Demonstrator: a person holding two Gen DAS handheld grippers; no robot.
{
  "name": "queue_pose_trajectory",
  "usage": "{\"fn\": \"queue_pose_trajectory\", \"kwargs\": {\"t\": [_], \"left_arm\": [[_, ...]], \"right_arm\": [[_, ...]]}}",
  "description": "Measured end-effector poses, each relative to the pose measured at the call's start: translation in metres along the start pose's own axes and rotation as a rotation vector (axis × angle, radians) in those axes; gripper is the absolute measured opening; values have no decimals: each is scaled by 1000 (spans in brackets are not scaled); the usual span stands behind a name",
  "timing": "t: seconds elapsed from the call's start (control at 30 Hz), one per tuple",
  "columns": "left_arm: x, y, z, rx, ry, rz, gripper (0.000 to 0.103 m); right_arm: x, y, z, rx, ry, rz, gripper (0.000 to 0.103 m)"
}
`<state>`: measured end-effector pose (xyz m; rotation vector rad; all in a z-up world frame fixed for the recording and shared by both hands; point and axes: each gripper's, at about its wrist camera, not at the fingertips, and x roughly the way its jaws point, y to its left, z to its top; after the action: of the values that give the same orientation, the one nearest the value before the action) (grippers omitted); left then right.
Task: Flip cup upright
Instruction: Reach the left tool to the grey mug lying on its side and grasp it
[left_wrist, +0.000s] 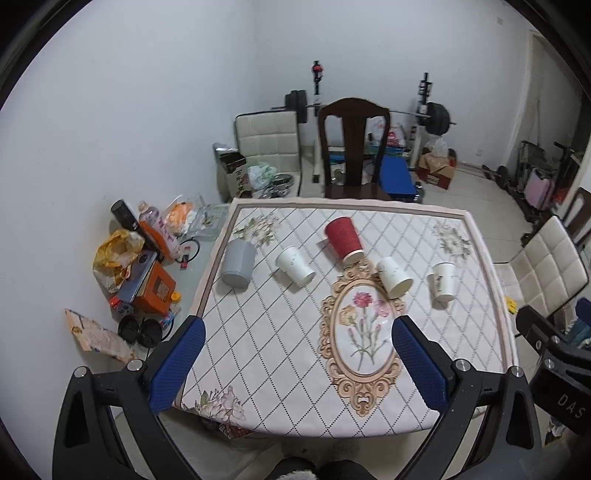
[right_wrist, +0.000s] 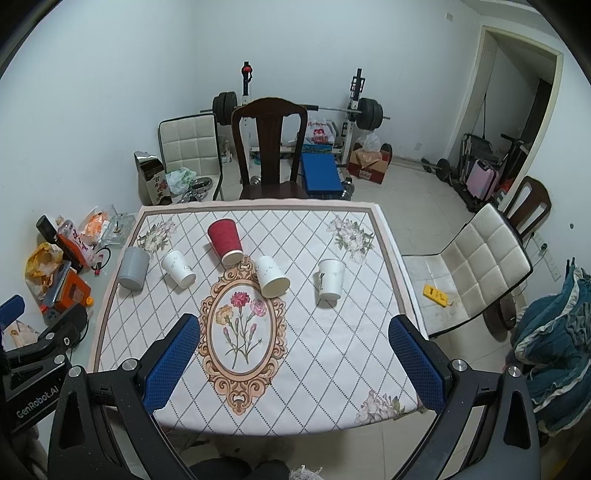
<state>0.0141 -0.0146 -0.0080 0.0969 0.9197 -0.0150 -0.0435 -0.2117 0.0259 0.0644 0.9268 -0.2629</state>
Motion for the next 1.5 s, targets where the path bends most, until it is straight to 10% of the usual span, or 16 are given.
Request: {"fn": "queue_pose_trajectory", "kwargs": {"t": [0.53,1.03,1.5], "left_arm": [[157,84,-40,-58,281,252,103],[322,160,17,-30,421,180,103],[438,147,74,15,493,-6,100]], "right_arm": [[182,81,-36,-100,317,47,103],[350,218,-35,-147,570,-17,103],[451,246,-14,-59,633,-72,103]]}}
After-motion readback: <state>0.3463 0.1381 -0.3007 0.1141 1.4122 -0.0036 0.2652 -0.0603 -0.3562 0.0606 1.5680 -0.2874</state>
